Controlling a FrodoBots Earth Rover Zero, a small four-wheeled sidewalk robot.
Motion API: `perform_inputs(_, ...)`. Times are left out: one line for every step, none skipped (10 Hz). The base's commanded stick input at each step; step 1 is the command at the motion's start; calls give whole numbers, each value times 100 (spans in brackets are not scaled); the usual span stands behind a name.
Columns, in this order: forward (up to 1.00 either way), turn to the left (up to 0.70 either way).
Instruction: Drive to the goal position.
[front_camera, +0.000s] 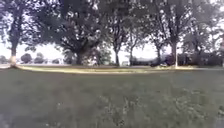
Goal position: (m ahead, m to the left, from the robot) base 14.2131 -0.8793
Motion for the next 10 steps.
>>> perform_inputs(70,0)
perform_inputs(70,0)
perform_inputs(70,0)
perform_inputs(70,0)
perform_inputs(70,0)
perform_inputs(70,0)
perform_inputs(70,0)
perform_inputs(70,0)
perform_inputs(70,0)
perform_inputs(70,0)
